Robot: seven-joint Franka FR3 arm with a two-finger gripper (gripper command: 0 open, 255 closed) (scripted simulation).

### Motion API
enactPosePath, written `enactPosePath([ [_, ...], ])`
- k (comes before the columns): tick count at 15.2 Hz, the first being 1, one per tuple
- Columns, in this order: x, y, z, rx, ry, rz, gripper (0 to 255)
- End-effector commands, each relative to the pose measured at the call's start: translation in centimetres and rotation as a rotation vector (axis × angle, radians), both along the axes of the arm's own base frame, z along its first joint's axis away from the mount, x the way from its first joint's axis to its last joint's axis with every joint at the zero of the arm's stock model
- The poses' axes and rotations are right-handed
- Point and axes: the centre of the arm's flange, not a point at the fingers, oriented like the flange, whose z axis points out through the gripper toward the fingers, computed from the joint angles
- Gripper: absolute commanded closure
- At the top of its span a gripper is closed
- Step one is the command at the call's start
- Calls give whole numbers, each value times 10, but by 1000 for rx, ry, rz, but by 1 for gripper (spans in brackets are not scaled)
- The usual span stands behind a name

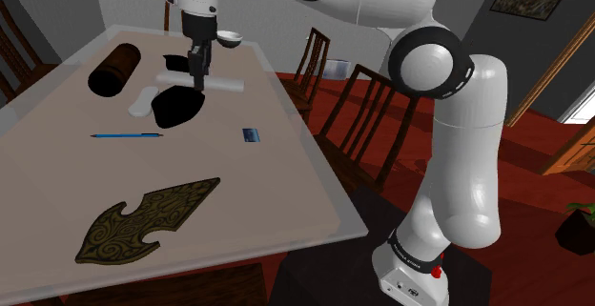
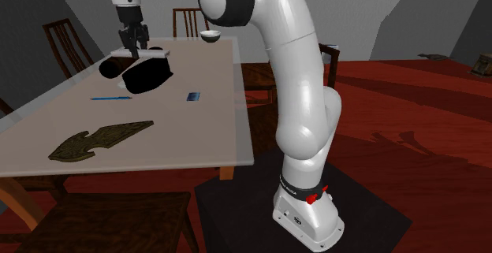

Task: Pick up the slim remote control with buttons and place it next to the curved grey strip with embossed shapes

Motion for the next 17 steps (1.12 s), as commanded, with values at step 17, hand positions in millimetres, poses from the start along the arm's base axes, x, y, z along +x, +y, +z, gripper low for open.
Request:
enactPosePath([
  [17,11,9,-89,0,-1,0,255],
])
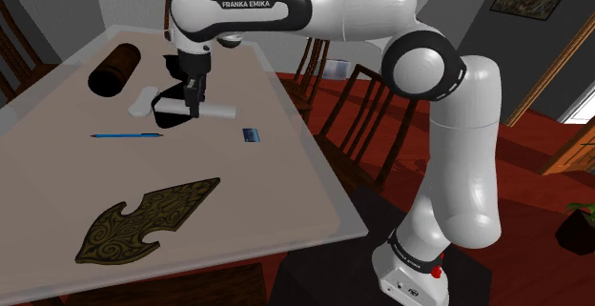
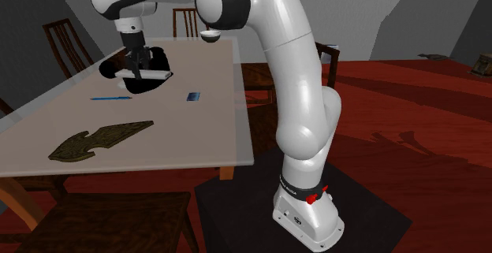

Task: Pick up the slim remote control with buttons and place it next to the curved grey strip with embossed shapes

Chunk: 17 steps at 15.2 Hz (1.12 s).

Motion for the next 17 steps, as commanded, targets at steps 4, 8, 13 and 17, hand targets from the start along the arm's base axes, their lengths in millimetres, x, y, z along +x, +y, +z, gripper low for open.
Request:
enactPosePath([
  [4,-1,-1,-26,0,-1,0,255],
  [8,-1,-1,-47,0,-1,0,255],
  [13,-1,-1,-74,0,-1,0,255],
  [17,-1,-1,-95,0,-1,0,255],
])
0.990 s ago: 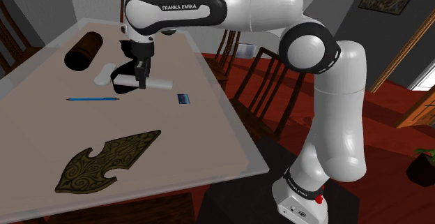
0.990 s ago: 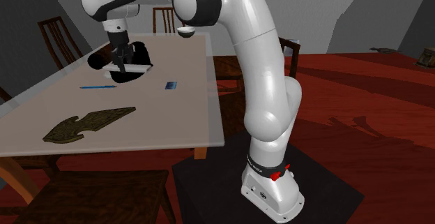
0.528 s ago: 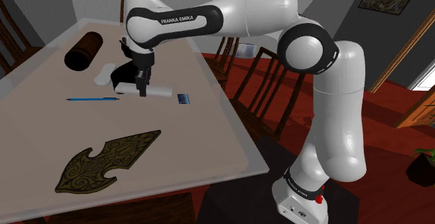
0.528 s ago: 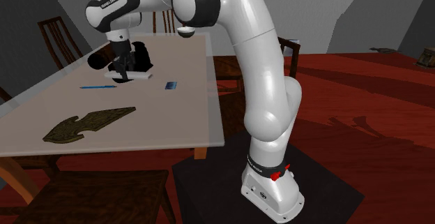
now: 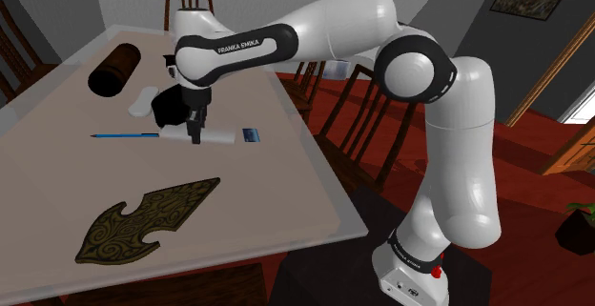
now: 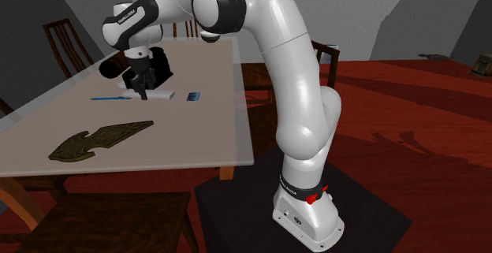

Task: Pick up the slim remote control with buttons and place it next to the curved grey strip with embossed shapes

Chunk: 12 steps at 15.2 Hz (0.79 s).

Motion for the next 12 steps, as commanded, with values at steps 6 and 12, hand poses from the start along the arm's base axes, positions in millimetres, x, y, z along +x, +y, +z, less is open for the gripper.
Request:
enactPosePath([
  [6,-1,0,-34,0,-1,0,255],
  [12,0,0,-34,0,-1,0,255],
])
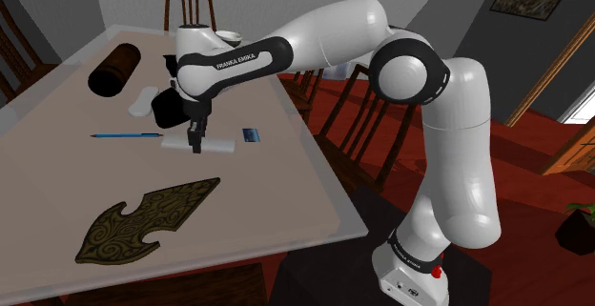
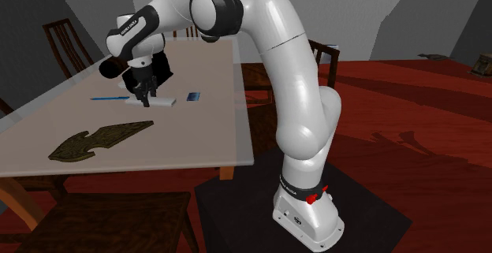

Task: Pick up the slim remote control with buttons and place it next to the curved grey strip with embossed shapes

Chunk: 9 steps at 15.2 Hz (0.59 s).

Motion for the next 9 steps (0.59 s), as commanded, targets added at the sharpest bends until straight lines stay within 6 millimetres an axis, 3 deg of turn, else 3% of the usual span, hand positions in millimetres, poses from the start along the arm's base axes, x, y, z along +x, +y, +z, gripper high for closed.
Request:
enactPosePath([
  [1,0,0,0,0,0,0,255],
  [2,0,0,0,0,0,0,255],
  [3,0,0,0,0,0,0,0],
  [8,0,0,0,0,0,0,0],
  [9,0,0,13,0,0,0,0],
])
